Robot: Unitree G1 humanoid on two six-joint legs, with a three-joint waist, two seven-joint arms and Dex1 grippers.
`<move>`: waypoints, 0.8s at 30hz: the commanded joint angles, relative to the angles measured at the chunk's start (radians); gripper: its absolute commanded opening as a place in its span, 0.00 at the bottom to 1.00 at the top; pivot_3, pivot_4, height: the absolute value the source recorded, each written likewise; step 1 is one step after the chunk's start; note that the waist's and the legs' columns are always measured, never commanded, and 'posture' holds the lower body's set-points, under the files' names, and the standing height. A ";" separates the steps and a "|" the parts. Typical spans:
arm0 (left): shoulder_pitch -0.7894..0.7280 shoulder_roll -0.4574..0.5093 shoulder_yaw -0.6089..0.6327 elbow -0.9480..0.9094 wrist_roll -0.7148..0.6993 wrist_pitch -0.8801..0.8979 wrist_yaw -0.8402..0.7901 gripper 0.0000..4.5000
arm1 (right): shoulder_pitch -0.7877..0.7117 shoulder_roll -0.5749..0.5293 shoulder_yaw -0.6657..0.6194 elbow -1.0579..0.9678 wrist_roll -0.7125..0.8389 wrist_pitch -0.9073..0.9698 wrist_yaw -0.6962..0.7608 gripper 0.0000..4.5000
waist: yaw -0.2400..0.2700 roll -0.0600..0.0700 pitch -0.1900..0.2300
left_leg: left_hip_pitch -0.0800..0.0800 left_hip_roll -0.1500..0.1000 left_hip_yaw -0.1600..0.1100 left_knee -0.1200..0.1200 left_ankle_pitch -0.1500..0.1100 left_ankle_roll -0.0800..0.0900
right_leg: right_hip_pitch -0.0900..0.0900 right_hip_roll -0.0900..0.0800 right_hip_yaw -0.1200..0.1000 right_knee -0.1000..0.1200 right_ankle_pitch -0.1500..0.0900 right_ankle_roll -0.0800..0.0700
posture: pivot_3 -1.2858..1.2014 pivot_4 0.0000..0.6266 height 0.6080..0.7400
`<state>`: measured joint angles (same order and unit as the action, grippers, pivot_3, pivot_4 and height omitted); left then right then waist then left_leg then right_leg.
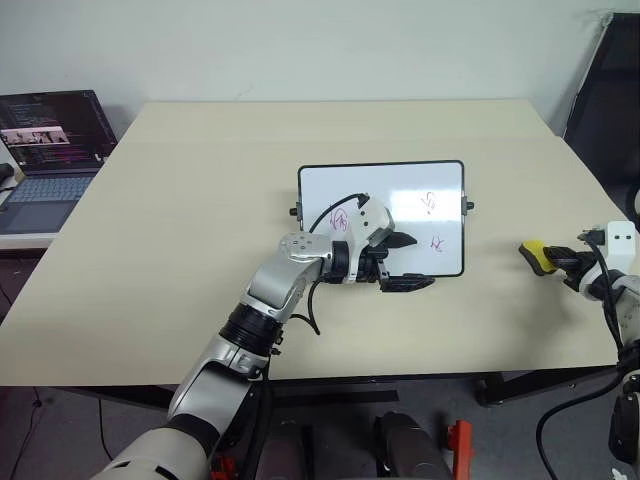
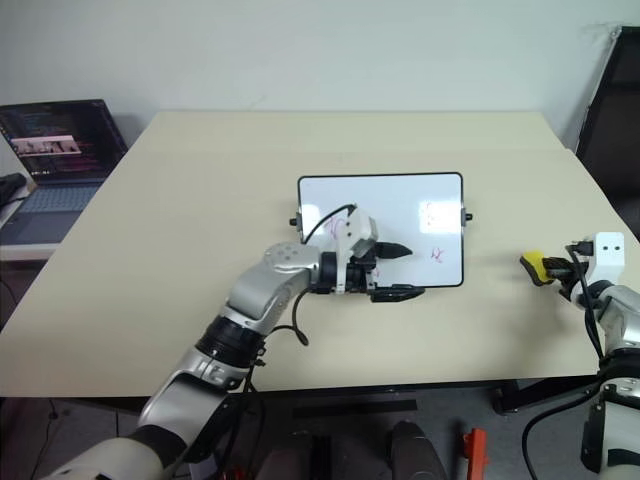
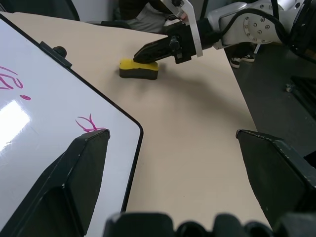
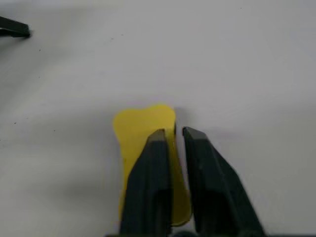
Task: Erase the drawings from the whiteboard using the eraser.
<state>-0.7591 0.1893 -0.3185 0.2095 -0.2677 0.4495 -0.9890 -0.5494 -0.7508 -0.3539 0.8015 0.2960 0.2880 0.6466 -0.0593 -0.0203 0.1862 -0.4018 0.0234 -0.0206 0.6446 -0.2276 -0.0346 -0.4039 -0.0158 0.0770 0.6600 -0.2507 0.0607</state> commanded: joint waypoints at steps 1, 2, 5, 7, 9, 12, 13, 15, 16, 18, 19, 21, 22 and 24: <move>-0.006 -0.008 0.016 -0.021 -0.002 -0.015 0.005 1.00 | -0.028 -0.027 -0.055 -0.017 0.040 0.009 -0.001 0.46 | 0.000 0.000 0.000 | 0.000 0.000 0.000 0.000 0.000 0.000 | 0.000 0.000 0.000 0.000 0.000 0.000 | 0.52 0.24 1.00; -0.007 -0.008 0.017 -0.021 -0.002 -0.015 0.005 1.00 | -0.030 -0.029 -0.065 -0.022 0.049 0.013 0.003 0.53 | 0.000 0.000 0.000 | 0.000 0.000 0.000 0.000 0.000 0.000 | 0.000 0.000 0.000 0.000 0.000 0.000 | 0.52 0.24 1.00; -0.008 -0.007 0.018 -0.020 -0.002 -0.016 0.004 1.00 | -0.036 -0.033 -0.089 -0.036 0.079 0.025 0.019 0.77 | 0.000 0.000 0.000 | 0.000 0.000 0.000 0.000 0.000 0.000 | 0.000 0.000 0.000 0.000 0.000 0.000 | 0.52 0.24 1.00; -0.008 -0.006 0.019 -0.020 -0.002 -0.016 0.003 1.00 | -0.033 -0.033 -0.082 -0.051 0.082 0.039 0.037 0.93 | 0.000 0.000 0.000 | 0.000 0.000 0.000 0.000 0.000 0.000 | 0.000 0.000 0.000 0.000 0.000 0.000 | 0.52 0.24 1.00; -0.009 -0.005 0.020 -0.019 -0.002 -0.016 0.003 1.00 | -0.022 -0.031 -0.048 -0.062 0.060 0.039 0.054 1.00 | 0.000 0.000 0.000 | 0.000 0.000 0.000 0.000 0.000 0.000 | 0.000 0.000 0.000 0.000 0.000 0.000 | 0.52 0.24 1.00; -0.009 -0.004 0.020 -0.019 -0.003 -0.016 0.001 1.00 | -0.011 -0.024 0.001 -0.067 0.028 0.036 0.081 1.00 | 0.000 0.000 0.000 | 0.000 0.000 0.000 0.000 0.000 0.000 | 0.000 0.000 0.000 0.000 0.000 0.000 | 0.52 0.24 1.00; -0.009 -0.004 0.020 -0.020 -0.003 -0.016 0.002 1.00 | -0.008 -0.020 0.017 -0.069 0.020 0.037 0.094 1.00 | 0.000 0.000 0.000 | 0.000 0.000 0.000 0.000 0.000 0.000 | 0.000 0.000 0.000 0.000 0.000 0.000 | 0.52 0.24 1.00; -0.008 -0.002 0.020 -0.019 -0.002 -0.017 0.001 1.00 | -0.009 -0.015 0.043 -0.057 0.003 0.026 0.101 1.00 | 0.000 0.000 0.000 | 0.000 0.000 0.000 0.000 0.000 0.000 | 0.000 0.000 0.000 0.000 0.000 0.000 | 0.52 0.24 1.00; -0.007 -0.002 0.020 -0.021 -0.002 -0.016 0.001 1.00 | -0.011 -0.015 0.050 -0.050 -0.004 0.020 0.099 1.00 | 0.000 0.000 0.000 | 0.000 0.000 0.000 0.000 0.000 0.000 | 0.000 0.000 0.000 0.000 0.000 0.000 | 0.52 0.24 1.00; -0.007 0.000 0.021 -0.022 -0.003 -0.016 0.000 1.00 | -0.019 -0.010 0.060 -0.036 -0.014 0.017 0.097 1.00 | 0.000 0.000 0.000 | 0.000 0.000 0.000 0.000 0.000 0.000 | 0.000 0.000 0.000 0.000 0.000 0.000 | 0.52 0.24 1.00; -0.005 0.001 0.021 -0.026 -0.003 -0.014 0.002 1.00 | -0.024 -0.008 0.063 -0.026 -0.018 0.012 0.095 1.00 | 0.000 0.000 0.000 | 0.000 0.000 0.000 0.000 0.000 0.000 | 0.000 0.000 0.000 0.000 0.000 0.000 | 0.52 0.24 1.00; -0.003 0.003 0.021 -0.028 -0.001 -0.014 0.002 1.00 | -0.032 -0.004 0.066 -0.008 -0.023 0.000 0.088 1.00 | 0.000 0.000 0.000 | 0.000 0.000 0.000 0.000 0.000 0.000 | 0.000 0.000 0.000 0.000 0.000 0.000 | 0.52 0.24 1.00; -0.002 0.004 0.021 -0.030 -0.001 -0.013 0.003 1.00 | -0.035 -0.004 0.065 -0.001 -0.025 -0.004 0.085 1.00 | 0.000 0.000 0.000 | 0.000 0.000 0.000 0.000 0.000 0.000 | 0.000 0.000 0.000 0.000 0.000 0.000 | 0.52 0.24 1.00; -0.001 0.007 0.021 -0.030 -0.002 -0.014 0.002 1.00 | -0.041 -0.002 0.065 0.008 -0.029 -0.009 0.083 1.00 | 0.000 0.000 0.000 | 0.000 0.000 0.000 0.000 0.000 0.000 | 0.000 0.000 0.000 0.000 0.000 0.000 | 0.52 0.24 1.00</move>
<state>-0.7579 0.1948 -0.3175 0.2096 -0.2666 0.4493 -0.9903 -0.5655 -0.7437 -0.2813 0.8142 0.2683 0.3051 0.7341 -0.0589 -0.0203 0.1862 -0.4018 0.0234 -0.0207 0.6446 -0.2276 -0.0347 -0.4039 -0.0158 0.0770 0.6600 -0.2506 0.0607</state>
